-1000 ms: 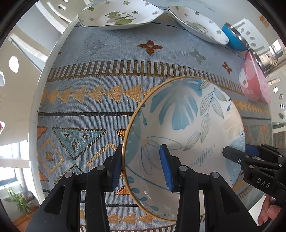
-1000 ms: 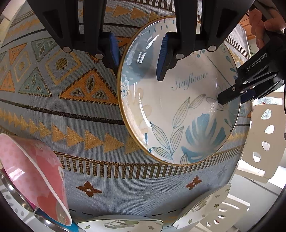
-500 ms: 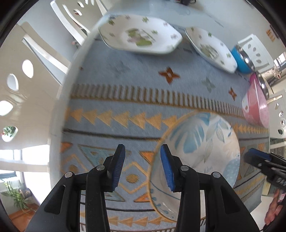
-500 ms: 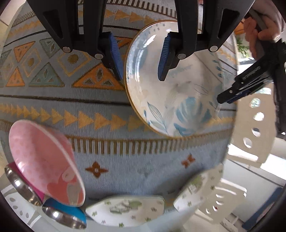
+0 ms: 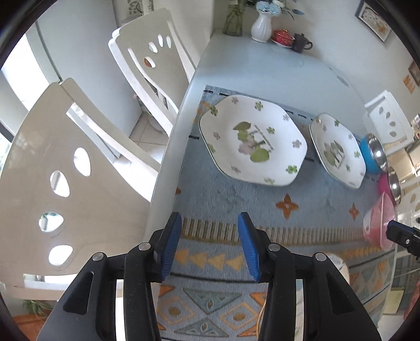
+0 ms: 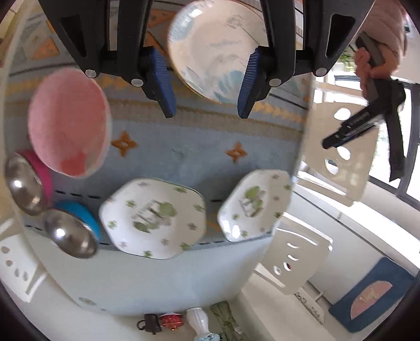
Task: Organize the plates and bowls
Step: 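Lower the Sunflower plate onto the rug and open both grippers, then move both grippers to the green-tree hexagonal plate and grasp its rim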
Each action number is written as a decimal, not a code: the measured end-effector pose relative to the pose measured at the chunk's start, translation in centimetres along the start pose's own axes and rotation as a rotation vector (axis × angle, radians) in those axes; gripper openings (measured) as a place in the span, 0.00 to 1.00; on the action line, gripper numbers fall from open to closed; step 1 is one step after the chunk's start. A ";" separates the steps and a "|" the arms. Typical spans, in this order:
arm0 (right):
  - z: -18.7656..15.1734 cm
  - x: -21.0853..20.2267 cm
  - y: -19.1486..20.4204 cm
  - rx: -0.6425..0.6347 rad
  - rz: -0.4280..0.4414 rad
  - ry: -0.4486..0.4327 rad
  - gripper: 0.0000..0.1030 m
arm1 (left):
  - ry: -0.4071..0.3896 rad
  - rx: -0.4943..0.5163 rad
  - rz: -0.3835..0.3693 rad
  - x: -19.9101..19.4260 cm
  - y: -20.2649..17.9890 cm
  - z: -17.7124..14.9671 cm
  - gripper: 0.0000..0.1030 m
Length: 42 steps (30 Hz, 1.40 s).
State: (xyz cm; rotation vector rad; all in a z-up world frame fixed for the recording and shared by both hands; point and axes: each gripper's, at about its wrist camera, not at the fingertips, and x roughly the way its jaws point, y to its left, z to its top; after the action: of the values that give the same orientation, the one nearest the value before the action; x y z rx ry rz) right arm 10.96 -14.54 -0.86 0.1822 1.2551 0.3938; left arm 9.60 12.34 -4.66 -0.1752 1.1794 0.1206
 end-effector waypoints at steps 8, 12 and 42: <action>5.7 1.2 3.0 -0.073 0.024 -0.014 0.46 | 0.001 -0.003 0.014 2.0 0.5 4.2 0.41; 8.2 2.9 4.3 -0.087 0.027 -0.002 0.46 | -0.002 -0.011 0.003 3.2 0.7 6.1 0.41; 14.1 19.7 1.9 0.072 0.069 0.247 0.46 | 0.060 -0.128 -0.121 15.3 2.2 11.6 0.41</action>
State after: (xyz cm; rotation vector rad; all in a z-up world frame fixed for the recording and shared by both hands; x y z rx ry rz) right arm 29.00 -4.07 -13.32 0.2438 1.5101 0.4408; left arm 25.49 16.81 -14.66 -0.3648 1.2181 0.0850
